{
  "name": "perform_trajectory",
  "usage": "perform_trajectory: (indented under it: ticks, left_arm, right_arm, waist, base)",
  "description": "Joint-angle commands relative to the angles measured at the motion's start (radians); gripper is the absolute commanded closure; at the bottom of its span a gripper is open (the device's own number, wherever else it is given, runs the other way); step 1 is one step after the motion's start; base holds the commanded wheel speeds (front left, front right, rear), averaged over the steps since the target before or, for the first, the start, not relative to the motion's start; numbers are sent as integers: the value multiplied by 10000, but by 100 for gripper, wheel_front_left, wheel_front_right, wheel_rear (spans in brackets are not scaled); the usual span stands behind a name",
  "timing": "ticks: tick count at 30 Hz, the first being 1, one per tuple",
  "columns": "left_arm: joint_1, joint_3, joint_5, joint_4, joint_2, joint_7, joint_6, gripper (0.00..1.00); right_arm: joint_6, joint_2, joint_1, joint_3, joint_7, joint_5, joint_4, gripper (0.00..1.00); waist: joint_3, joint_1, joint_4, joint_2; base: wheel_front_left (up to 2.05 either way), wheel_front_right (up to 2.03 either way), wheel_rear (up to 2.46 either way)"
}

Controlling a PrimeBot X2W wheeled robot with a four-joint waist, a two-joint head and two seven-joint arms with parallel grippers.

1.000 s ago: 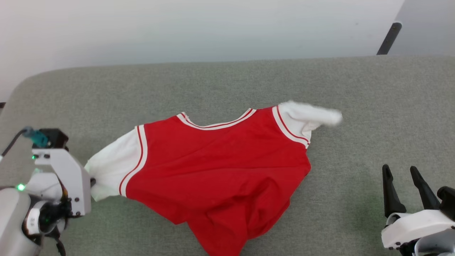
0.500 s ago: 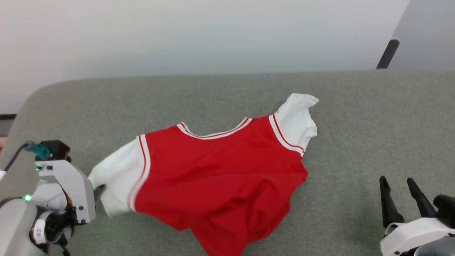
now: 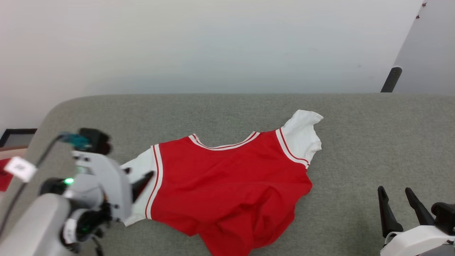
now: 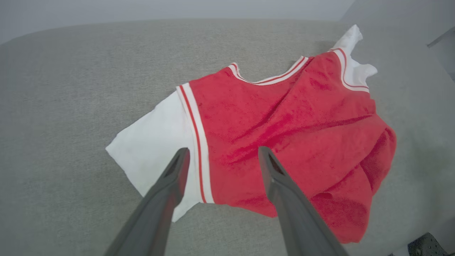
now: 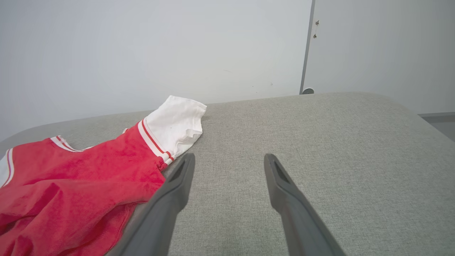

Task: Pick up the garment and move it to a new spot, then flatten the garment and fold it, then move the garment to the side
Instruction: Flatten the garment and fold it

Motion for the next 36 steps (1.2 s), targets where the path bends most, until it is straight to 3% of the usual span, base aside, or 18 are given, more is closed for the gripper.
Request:
perform_trajectory:
  ticks: [1,6,13,22,32,33,34,36]
  left_arm:
    - [-73,-102,-18,-144,-104,73,-23,0]
    - [-411,-725,-12,-659,-488,830,6,0]
    - [-879,-1498,61,-448,-812,1658,-276,0]
    - [-1279,-2249,587,772,-976,1993,-570,0]
    - [-1180,-2731,644,2517,-1378,1929,-811,0]
    - [-1160,-2759,598,2690,-1440,1946,-855,22]
    - [-1154,-2773,570,2838,-1500,1919,-874,100]
    - [-1147,-2884,526,3105,-1574,2005,-972,100]
  right_arm:
    - [-10,13,97,22,27,-21,-42,0]
    - [-10,13,80,108,12,46,-101,0]
    - [-10,13,-186,257,-122,264,-25,0]
    - [-10,15,-677,428,-570,602,369,0]
    - [-10,16,-1074,620,-1210,631,952,0]
    - [-10,16,-1107,631,-1272,652,1031,0]
    - [-10,15,-1153,643,-1297,664,1090,0]
    - [-10,16,-1234,673,-1385,682,1203,0]
  waist:
    - [-2,1,-39,0]
    - [86,1,-353,0]
    - [687,1,-1086,0]
    - [1780,1,-1993,0]
    - [2422,1,-2485,0]
    - [2437,1,-2498,0]
    - [2448,1,-2507,0]
    - [2451,1,-2508,0]
  base:
    - [0,0,0]
    - [0,0,0]
    - [0,0,0]
    - [0,0,0]
    - [0,0,0]
    - [0,0,0]
    - [0,0,0]
    - [0,0,0]
